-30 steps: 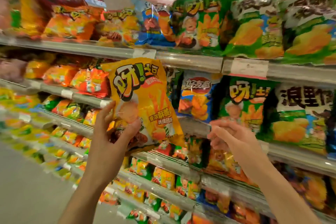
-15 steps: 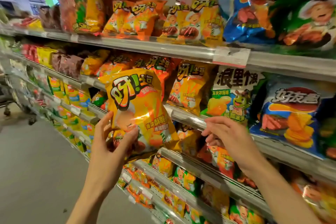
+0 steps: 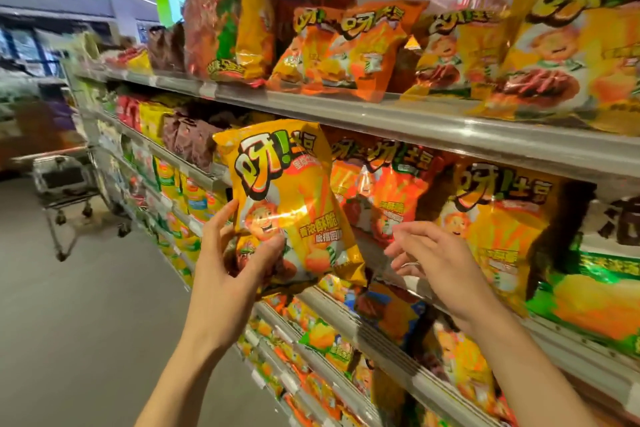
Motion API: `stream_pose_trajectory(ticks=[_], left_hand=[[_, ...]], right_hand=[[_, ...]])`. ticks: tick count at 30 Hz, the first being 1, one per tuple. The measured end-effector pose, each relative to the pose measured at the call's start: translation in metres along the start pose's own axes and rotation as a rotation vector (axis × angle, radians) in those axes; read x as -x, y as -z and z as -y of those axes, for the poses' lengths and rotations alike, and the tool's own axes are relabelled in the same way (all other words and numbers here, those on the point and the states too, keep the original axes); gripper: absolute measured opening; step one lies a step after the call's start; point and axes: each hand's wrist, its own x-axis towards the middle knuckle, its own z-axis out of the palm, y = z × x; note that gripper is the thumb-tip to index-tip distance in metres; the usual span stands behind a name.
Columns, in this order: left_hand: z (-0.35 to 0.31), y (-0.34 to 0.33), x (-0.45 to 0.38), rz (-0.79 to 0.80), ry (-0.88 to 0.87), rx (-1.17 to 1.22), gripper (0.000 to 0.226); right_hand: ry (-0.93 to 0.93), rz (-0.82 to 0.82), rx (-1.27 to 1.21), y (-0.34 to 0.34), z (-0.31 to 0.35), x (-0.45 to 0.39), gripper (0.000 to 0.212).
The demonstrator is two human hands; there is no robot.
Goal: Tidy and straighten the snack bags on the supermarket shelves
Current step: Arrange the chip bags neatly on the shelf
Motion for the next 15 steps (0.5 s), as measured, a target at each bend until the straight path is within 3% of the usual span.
stream_pose_trajectory(ticks=[5,12,15], left_hand=[[0.025,0.008,-0.052,0.052,-0.025,0.030,0.078],[0.050,0.022,-0.127,0.264,-0.006,0.157,0.077],[0.047,0.017,-0.148,0.366,-0.020,0.249,0.075]], right_hand=[[-0.024,-0.077,0.043,-0.026,0.001,-0.028,0.011],[-0.033,-0.269,0.055,-0.065,0.013,-0.044,0.014],[-0.004,-0.279,0.138,-0.077,0.029,-0.038,0.015]])
